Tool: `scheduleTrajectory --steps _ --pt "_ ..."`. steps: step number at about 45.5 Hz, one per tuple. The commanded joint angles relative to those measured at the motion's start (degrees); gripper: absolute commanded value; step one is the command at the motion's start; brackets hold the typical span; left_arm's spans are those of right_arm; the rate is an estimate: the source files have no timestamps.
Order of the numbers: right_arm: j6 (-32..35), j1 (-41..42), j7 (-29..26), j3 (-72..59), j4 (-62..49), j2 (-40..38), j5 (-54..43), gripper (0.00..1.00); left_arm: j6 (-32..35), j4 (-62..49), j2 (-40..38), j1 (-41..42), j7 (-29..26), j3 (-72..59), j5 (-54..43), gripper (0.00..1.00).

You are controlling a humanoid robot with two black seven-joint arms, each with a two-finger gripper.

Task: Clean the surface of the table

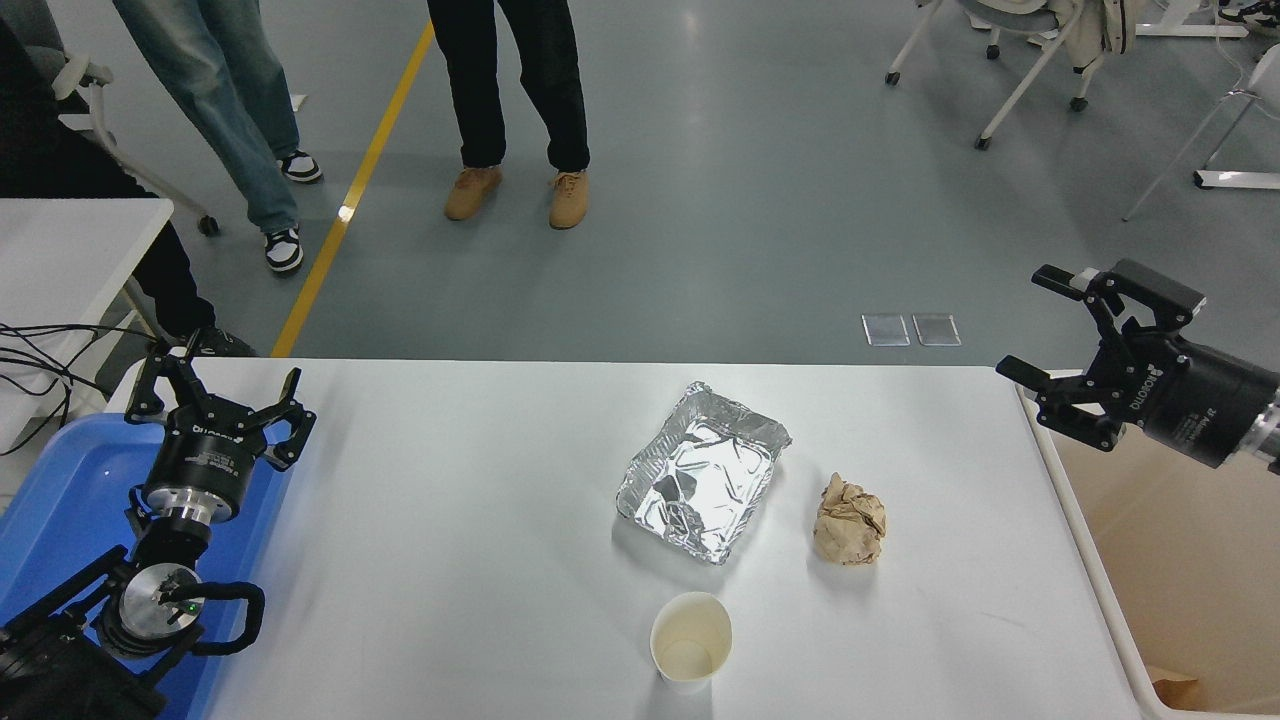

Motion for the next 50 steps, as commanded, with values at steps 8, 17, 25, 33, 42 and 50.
scheduleTrajectory --steps 8,17,25,33,42,50 --pt "-5.2 0.0 -12.4 0.0 17.0 -3.5 -9.7 0.99 0.0 0.0 0.0 0.0 0.0 0.0 0.0 0.99" --pt "-5.3 1.0 -13.0 0.1 20.6 -2.3 -19.4 0.99 0.0 0.0 0.0 0.0 0.0 0.0 0.0 0.99" --pt "-5.1 2.7 -15.0 -0.7 22.1 1.9 -26.6 0.99 0.0 0.0 0.0 0.0 0.0 0.0 0.0 0.99" --pt "-4.9 3.8 -14.8 -5.7 23.8 4.1 -34.7 0.99 0.0 0.0 0.0 0.0 0.0 0.0 0.0 0.99" --pt "-4.7 6.2 -14.5 -10.3 23.9 7.4 -40.3 0.99 0.0 0.0 0.0 0.0 0.0 0.0 0.0 0.99" --pt "-4.5 7.6 -14.5 -17.5 24.0 9.0 -44.1 0.99 0.0 0.0 0.0 0.0 0.0 0.0 0.0 0.99"
